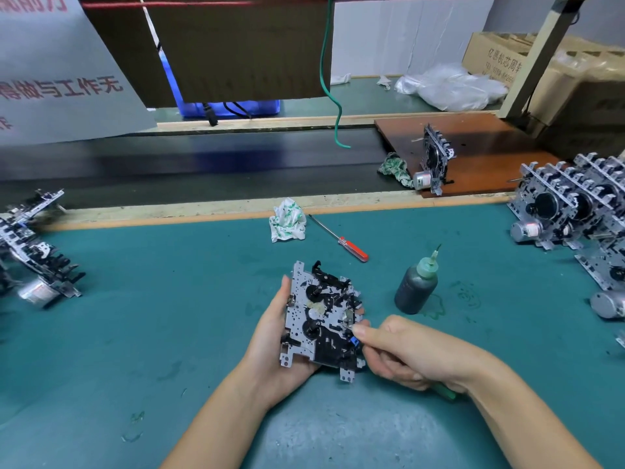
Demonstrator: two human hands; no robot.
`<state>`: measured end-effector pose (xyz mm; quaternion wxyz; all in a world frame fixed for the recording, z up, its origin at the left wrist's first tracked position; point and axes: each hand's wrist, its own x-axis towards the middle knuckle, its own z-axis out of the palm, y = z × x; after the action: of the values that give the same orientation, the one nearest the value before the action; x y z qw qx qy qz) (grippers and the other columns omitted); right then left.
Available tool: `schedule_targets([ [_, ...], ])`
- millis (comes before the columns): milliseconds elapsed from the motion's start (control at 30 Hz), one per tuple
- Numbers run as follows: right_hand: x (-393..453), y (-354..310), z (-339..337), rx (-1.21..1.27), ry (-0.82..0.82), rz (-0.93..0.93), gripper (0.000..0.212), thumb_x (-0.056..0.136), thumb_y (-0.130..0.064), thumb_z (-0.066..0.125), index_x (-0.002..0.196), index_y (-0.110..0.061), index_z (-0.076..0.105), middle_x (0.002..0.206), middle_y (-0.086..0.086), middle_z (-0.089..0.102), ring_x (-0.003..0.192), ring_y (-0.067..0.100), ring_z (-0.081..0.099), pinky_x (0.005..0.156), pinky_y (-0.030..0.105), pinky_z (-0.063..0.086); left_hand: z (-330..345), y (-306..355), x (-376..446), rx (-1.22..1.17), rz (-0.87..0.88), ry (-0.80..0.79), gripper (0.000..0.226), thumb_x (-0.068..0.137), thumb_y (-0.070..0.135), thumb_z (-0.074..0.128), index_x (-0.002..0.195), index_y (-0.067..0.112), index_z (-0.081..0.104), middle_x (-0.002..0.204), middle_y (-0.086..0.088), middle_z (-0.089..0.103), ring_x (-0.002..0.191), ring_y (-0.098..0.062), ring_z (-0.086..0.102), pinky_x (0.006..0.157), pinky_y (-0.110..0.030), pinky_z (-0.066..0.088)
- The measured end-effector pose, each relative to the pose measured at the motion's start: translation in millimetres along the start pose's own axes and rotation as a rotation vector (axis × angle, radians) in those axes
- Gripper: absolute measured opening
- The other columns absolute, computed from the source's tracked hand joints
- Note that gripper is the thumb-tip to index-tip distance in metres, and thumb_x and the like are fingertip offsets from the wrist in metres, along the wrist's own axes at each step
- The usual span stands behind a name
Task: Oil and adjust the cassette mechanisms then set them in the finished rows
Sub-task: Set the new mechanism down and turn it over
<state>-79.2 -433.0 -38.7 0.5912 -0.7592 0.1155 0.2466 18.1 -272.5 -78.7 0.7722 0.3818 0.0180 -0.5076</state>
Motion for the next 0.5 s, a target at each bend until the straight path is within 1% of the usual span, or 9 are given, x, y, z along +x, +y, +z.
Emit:
schedule_targets([
  [67,-1,1,0,0.040,-0.007,-0.016,0.067,0.100,-0.040,0.036,0.038,-0.019,0.049,0.030,-0.003,0.024,0.029,0.010,0.019,0.036,0.017,0.021,1,0,-3,-0.017,0.013,-0.011,0.077,0.086,0.066,0.034,0.118,0.004,0.066,0.128,-0.024,0.058,0.115,-0.037,0.059,0.100,-0.046,0.043],
  [133,-2,1,-1,0.118,0.019,-0.043,0.060,0.099,-0.040,0.037,0.046,-0.018,0.052,0.030,-0.003,0.024,0.029,0.010,0.016,0.037,0.015,0.018,4,-1,-5,-0.052,0.042,-0.020,0.079,0.085,0.067,0.035,0.119,0.001,0.065,0.129,-0.026,0.056,0.116,-0.036,0.058,0.100,-0.047,0.042],
  [233,-6,2,-6,0.253,0.075,-0.103,0.047,0.097,-0.038,0.038,0.059,-0.014,0.049,0.032,-0.002,0.022,0.029,0.009,0.011,0.037,0.011,0.014,7,1,-7,-0.167,0.105,-0.010,0.081,0.082,0.066,0.039,0.115,-0.004,0.065,0.127,-0.028,0.057,0.114,-0.038,0.059,0.094,-0.049,0.050],
  [300,-7,1,-10,0.318,0.068,-0.140,0.037,0.096,-0.035,0.039,0.068,-0.013,0.047,0.035,-0.001,0.024,0.030,0.008,0.010,0.037,0.009,0.015,7,3,-9,-0.221,0.137,-0.018,0.085,0.080,0.067,0.040,0.114,-0.007,0.065,0.127,-0.030,0.056,0.113,-0.041,0.059,0.097,-0.051,0.047],
  [333,-7,1,-11,0.332,0.062,-0.150,0.035,0.097,-0.033,0.038,0.070,-0.012,0.048,0.036,-0.001,0.026,0.029,0.008,0.012,0.036,0.008,0.016,7,3,-9,-0.240,0.148,-0.019,0.086,0.080,0.067,0.041,0.115,-0.008,0.063,0.127,-0.031,0.055,0.114,-0.042,0.058,0.100,-0.053,0.043],
  [400,-5,2,-11,0.314,0.080,-0.163,0.036,0.098,-0.030,0.038,0.073,-0.010,0.054,0.038,0.000,0.032,0.029,0.008,0.019,0.035,0.010,0.019,7,3,-9,-0.264,0.168,-0.014,0.085,0.080,0.066,0.041,0.114,-0.008,0.064,0.127,-0.031,0.055,0.113,-0.043,0.059,0.098,-0.051,0.041],
  [500,0,4,-8,0.285,0.175,-0.198,0.039,0.100,-0.028,0.038,0.075,-0.009,0.062,0.041,0.001,0.039,0.031,0.009,0.028,0.034,0.014,0.023,8,2,-7,-0.265,0.191,-0.025,0.082,0.083,0.065,0.036,0.114,-0.006,0.064,0.128,-0.030,0.054,0.113,-0.043,0.058,0.093,-0.053,0.047],
])
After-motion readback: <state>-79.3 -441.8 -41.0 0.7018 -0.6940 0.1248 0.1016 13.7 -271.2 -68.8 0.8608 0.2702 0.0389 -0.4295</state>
